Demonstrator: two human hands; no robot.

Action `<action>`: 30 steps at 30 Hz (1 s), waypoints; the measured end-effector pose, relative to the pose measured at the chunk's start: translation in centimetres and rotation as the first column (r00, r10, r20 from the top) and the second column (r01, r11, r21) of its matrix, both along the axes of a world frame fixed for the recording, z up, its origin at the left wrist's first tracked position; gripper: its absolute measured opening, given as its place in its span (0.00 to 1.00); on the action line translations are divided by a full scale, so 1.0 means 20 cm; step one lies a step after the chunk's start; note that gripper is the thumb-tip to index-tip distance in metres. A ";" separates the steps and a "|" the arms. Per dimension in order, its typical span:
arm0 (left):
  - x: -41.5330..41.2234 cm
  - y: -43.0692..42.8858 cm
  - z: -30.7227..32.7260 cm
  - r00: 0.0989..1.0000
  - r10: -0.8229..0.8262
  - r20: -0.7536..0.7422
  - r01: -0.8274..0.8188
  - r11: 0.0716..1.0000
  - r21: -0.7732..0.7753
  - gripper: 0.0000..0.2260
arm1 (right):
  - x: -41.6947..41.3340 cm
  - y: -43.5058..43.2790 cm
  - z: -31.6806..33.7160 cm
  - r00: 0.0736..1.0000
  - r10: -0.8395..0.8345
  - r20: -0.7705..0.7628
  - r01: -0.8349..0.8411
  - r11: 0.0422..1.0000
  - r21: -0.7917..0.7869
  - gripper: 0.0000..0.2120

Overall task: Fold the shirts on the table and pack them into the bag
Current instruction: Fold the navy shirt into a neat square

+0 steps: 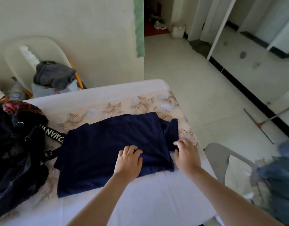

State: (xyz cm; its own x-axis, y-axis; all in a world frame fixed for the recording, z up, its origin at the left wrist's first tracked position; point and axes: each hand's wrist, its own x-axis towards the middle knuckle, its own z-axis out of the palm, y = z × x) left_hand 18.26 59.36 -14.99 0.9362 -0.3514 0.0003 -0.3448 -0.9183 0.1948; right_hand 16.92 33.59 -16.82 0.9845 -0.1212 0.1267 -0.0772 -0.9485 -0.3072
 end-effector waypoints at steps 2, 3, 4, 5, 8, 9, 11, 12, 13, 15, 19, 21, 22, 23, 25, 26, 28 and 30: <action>0.09 -0.10 0.04 0.995 -0.097 -0.018 0.096 0.994 -0.046 0.20 | 0.07 -0.04 -0.03 0.987 0.148 -0.066 -0.155 0.982 -0.112 0.21; 0.14 -0.16 0.05 0.987 -0.146 -0.060 0.143 0.989 -0.040 0.20 | 0.10 -0.07 -0.05 0.971 0.224 -0.086 -0.235 0.958 -0.163 0.23; 0.19 -0.21 0.05 0.976 -0.190 -0.102 0.189 0.982 -0.020 0.22 | 0.10 -0.09 -0.06 0.955 0.278 -0.106 -0.295 0.931 -0.216 0.23; 0.24 -0.25 0.06 0.963 -0.227 -0.142 0.232 0.973 0.013 0.23 | 0.10 -0.12 -0.07 0.945 0.303 -0.120 -0.324 0.909 -0.262 0.22; 0.36 -0.37 0.03 0.922 -0.274 -0.272 0.325 0.931 0.164 0.27 | 0.03 -0.18 -0.08 0.951 0.298 -0.077 -0.307 0.895 -0.323 0.15; 0.40 -0.39 0.02 0.919 -0.259 -0.298 0.331 0.918 0.220 0.27 | 0.00 -0.20 -0.07 0.953 0.298 -0.056 -0.301 0.900 -0.314 0.14; 0.47 -0.45 0.02 0.943 -0.204 -0.263 0.285 0.902 0.324 0.25 | -0.02 -0.20 -0.05 0.957 0.290 -0.003 -0.279 0.920 -0.275 0.13; 0.50 -0.49 0.03 0.960 -0.192 -0.206 0.254 0.904 0.343 0.23 | -0.01 -0.20 -0.03 0.963 0.270 0.021 -0.257 0.935 -0.243 0.12; 0.53 -0.54 0.03 0.969 -0.204 -0.141 0.241 0.910 0.337 0.21 | 0.01 -0.19 -0.03 0.968 0.250 0.035 -0.237 0.948 -0.213 0.13; 0.60 -0.65 0.03 0.951 -0.304 -0.060 0.308 0.909 0.282 0.17 | 0.06 -0.19 -0.03 0.975 0.219 0.042 -0.209 0.962 -0.178 0.14; 0.73 -0.87 0.00 0.862 -0.442 -0.247 0.481 0.867 0.130 0.24 | 0.11 -0.21 -0.07 0.990 0.143 0.004 -0.141 0.981 -0.134 0.11; 0.77 -0.95 -0.01 0.872 -0.403 -0.278 0.451 0.883 0.133 0.25 | 0.12 -0.22 -0.08 0.993 0.118 -0.017 -0.119 0.988 -0.094 0.09; 0.79 -0.98 -0.01 0.897 -0.363 -0.253 0.407 0.901 0.151 0.23 | 0.12 -0.22 -0.07 0.995 0.098 -0.029 -0.099 0.993 -0.058 0.08; 0.81 -1.00 0.00 0.918 -0.320 -0.233 0.361 0.918 0.163 0.19 | 0.13 -0.21 -0.06 0.997 0.065 -0.042 -0.065 0.998 -0.005 0.08; 0.85 -1.03 0.03 0.919 -0.281 -0.278 0.323 0.939 0.117 0.12 | 0.15 -0.20 -0.04 0.997 -0.029 -0.066 0.036 0.993 0.108 0.13; 0.87 -1.03 0.05 0.904 -0.295 -0.309 0.323 0.945 0.041 0.11 | 0.16 -0.19 -0.03 0.993 -0.088 -0.081 0.100 0.982 0.158 0.19; 0.89 -0.99 0.11 0.867 -0.330 -0.373 0.297 0.944 -0.145 0.12 | 0.18 -0.17 0.00 0.963 -0.222 -0.153 0.258 0.923 0.285 0.32; 0.89 -0.93 0.18 0.829 -0.352 -0.435 0.246 0.928 -0.281 0.13 | 0.21 -0.17 0.01 0.926 -0.279 -0.253 0.355 0.870 0.341 0.36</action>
State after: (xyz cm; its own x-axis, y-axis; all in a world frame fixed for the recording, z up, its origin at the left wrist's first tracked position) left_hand 36.07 40.80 -11.37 0.6899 -0.6551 -0.3079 -0.4140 -0.7061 0.5745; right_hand 21.16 30.19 -16.58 0.8849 -0.4312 -0.1760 -0.4468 -0.6792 -0.5823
